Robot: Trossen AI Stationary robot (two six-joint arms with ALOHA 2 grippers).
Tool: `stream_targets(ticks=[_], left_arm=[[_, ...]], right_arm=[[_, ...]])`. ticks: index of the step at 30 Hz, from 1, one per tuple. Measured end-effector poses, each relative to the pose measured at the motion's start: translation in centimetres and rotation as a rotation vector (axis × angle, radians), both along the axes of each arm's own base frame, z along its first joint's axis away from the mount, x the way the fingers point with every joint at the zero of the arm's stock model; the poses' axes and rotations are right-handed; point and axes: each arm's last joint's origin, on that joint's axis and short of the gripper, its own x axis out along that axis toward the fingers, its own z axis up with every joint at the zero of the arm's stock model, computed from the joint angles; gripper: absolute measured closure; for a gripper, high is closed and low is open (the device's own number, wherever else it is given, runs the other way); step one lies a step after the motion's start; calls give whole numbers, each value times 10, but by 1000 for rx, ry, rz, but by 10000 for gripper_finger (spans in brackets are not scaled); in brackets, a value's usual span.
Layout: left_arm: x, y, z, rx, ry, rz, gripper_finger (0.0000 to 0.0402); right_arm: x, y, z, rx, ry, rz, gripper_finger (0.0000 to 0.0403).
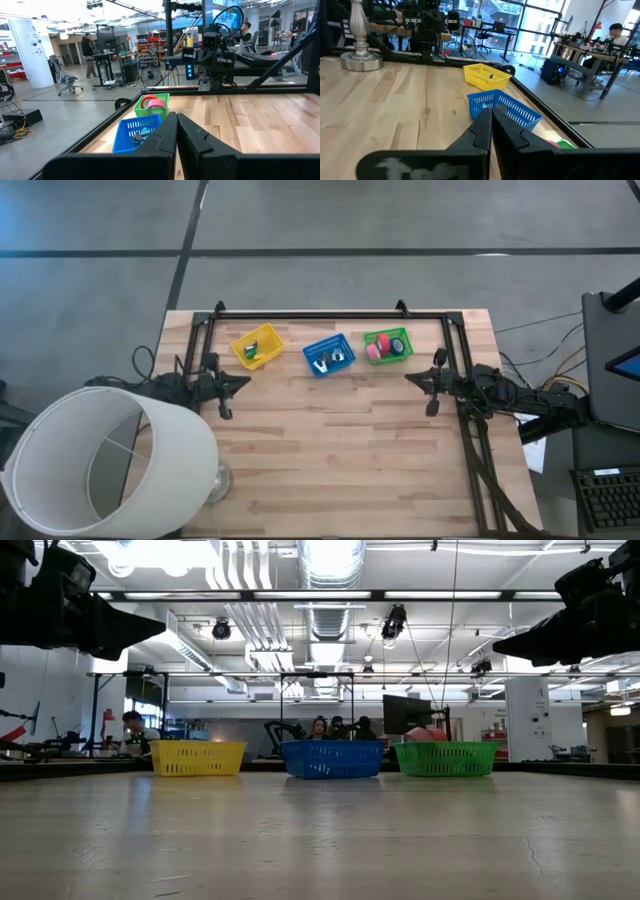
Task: Pick and place Stapler, Stapler remover, tape
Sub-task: Return to Home Position
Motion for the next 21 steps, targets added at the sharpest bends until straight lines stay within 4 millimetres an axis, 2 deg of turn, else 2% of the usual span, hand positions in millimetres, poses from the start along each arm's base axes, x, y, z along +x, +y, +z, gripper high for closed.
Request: stream_targets(ticks=[21], left_arm=[[0, 0, 0, 0, 0, 0, 390]], right_arm=[[0, 0, 0, 10, -2, -1, 394]])
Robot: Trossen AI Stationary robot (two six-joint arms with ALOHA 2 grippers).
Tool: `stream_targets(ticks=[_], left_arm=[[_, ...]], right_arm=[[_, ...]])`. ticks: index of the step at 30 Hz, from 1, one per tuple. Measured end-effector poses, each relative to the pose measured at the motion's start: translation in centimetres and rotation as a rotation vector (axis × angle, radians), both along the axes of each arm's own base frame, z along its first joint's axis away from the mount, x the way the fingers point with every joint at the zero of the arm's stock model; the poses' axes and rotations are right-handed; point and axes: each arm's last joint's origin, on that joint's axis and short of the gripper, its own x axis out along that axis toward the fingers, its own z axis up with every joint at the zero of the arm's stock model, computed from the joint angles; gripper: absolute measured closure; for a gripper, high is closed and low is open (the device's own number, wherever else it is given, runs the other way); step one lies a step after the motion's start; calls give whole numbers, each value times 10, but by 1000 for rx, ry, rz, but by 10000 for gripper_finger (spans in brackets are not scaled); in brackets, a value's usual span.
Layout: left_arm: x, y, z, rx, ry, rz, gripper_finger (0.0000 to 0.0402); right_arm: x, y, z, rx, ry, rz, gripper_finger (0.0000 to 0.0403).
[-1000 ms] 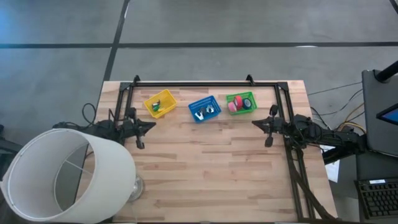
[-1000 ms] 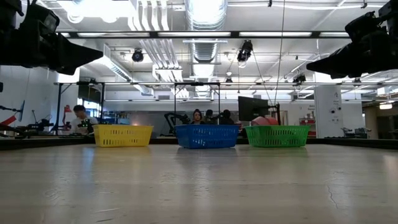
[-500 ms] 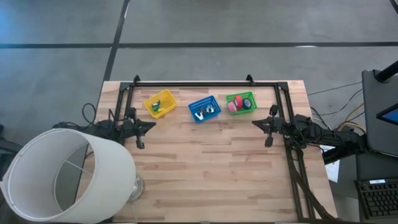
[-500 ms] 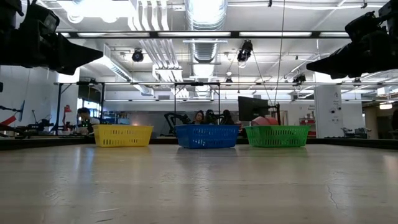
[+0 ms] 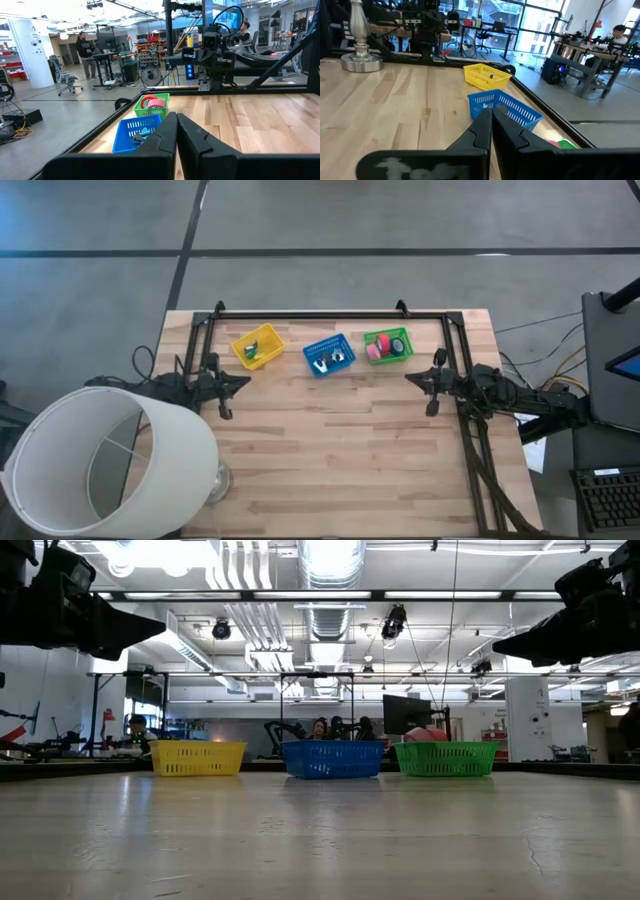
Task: Pick and place Stapler, Stapler remover, tape
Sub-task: Return to Home Position
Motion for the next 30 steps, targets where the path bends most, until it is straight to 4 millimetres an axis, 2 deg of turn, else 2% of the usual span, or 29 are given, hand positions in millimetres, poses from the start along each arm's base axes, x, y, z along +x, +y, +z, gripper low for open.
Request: stream_targets(ticks=[30], left_arm=[[0, 0, 0, 0, 0, 0, 390]], right_arm=[[0, 0, 0, 0, -1, 1, 394]])
